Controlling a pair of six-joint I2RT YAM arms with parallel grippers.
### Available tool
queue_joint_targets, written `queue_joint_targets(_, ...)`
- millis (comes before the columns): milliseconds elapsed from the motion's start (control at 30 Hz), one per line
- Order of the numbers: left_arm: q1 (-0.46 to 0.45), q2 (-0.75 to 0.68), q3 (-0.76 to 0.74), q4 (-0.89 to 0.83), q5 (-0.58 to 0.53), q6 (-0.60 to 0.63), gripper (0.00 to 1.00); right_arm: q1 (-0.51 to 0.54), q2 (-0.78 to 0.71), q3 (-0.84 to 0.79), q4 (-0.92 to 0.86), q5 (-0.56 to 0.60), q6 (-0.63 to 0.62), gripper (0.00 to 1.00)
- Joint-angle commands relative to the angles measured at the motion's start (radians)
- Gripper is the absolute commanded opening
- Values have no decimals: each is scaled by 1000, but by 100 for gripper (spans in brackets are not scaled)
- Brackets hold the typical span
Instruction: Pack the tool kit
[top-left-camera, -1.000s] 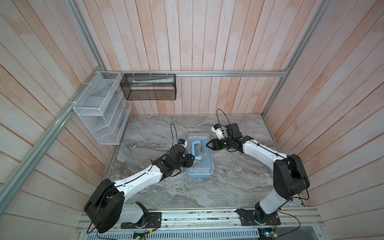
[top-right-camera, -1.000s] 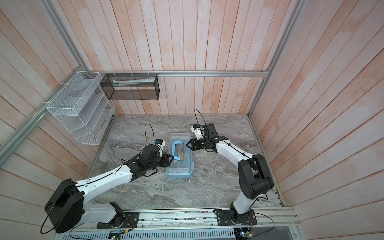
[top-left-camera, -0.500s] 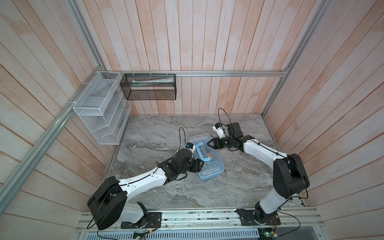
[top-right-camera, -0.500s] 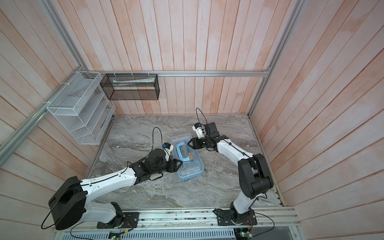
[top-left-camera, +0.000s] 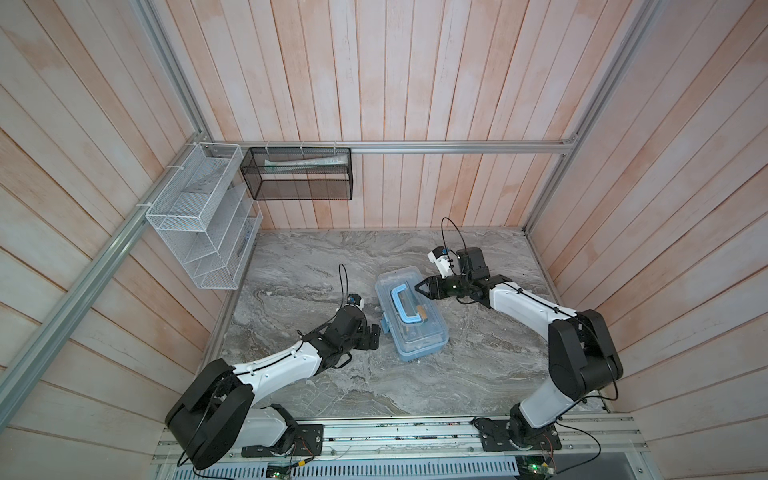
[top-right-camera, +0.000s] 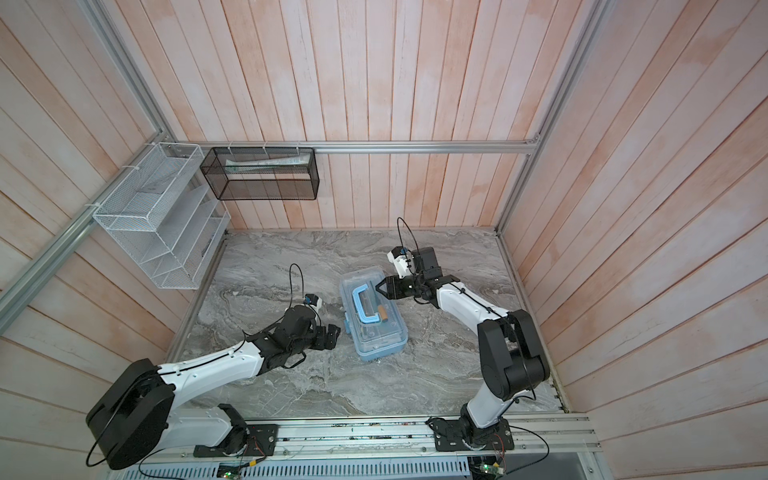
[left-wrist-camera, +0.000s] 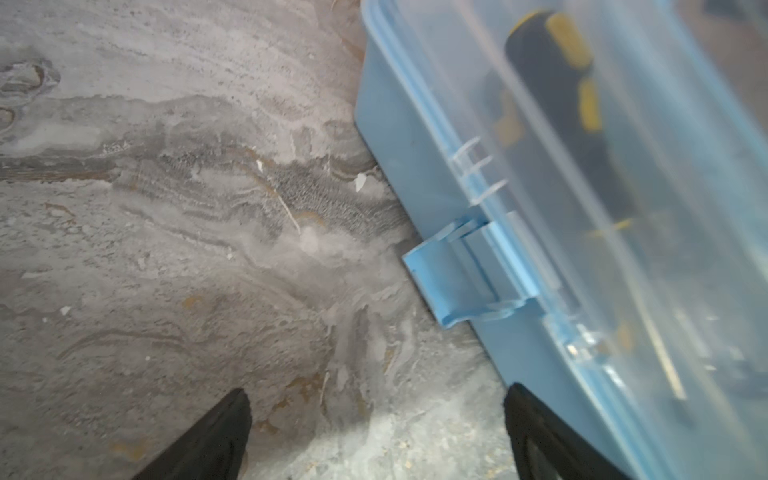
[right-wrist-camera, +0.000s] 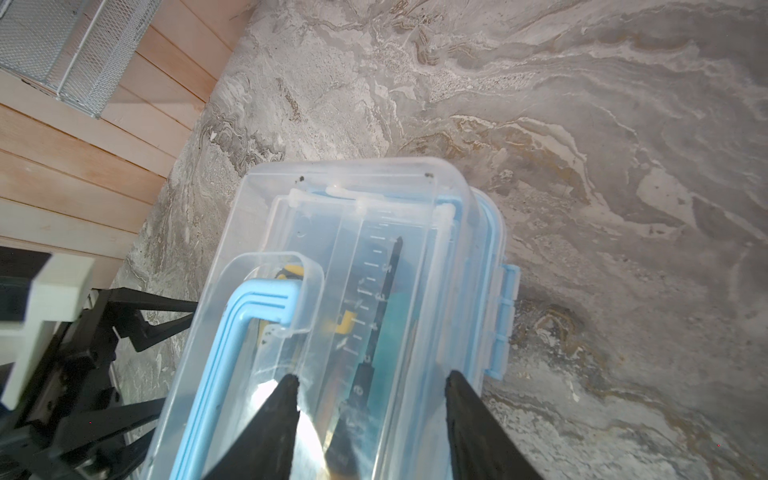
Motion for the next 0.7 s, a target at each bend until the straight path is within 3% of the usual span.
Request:
queue_joint_targets(0, -53, 34, -12, 88, -93, 98, 97, 8, -39, -35, 31, -44, 30, 55)
queue_joint_targets(67, -85, 62, -17, 131, -124, 117, 96, 8, -45, -47, 43, -45, 36, 55)
queue_joint_targets(333, -101, 134, -89, 346, -70, 155, 96, 6, -71, -71, 48, -41, 38, 55)
queue_joint_targets(667, -102, 254, -78, 451, -109, 130, 96, 1, -88, -89, 58, -48, 43, 55)
